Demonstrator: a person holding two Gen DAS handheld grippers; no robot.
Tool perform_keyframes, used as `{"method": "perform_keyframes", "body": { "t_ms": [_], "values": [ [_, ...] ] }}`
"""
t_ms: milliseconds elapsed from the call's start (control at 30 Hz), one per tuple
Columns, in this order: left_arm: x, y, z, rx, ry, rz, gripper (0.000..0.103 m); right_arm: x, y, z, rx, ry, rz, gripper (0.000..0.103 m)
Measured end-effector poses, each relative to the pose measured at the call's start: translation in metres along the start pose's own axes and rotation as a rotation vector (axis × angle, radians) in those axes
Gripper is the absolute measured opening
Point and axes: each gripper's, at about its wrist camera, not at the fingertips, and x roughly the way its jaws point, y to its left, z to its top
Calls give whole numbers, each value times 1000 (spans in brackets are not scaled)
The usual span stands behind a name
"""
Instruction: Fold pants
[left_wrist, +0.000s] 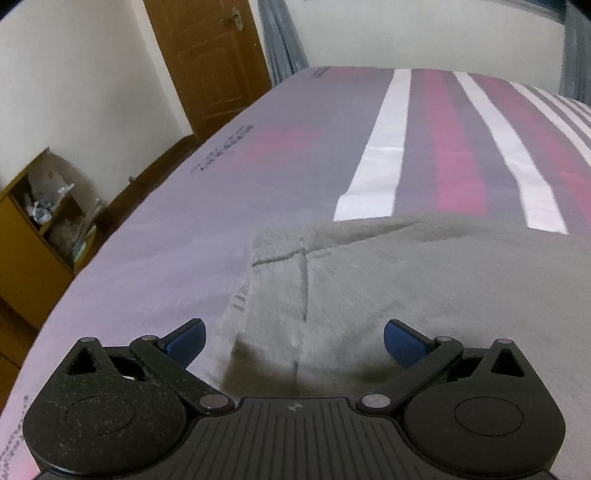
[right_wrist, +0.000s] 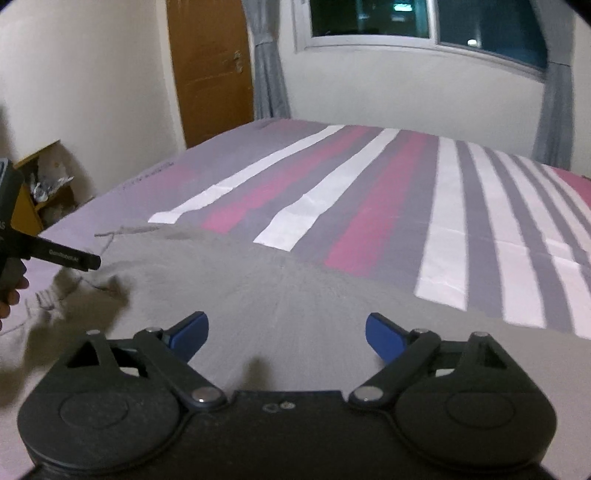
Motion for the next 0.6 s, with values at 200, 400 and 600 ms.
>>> {"method": "perform_keyframes", "body": {
  "t_ms": [200, 400, 600],
  "values": [
    [38, 2, 7, 15, 67, -37, 71, 60, -10, 19, -65, 65, 10, 91],
    [48, -3, 5, 40, 54, -35, 64, 98, -24, 38, -94, 115, 1, 83],
    [46, 0, 5, 44, 53, -26, 54, 120, -28, 35, -106, 195, 89, 40]
  ]
}}
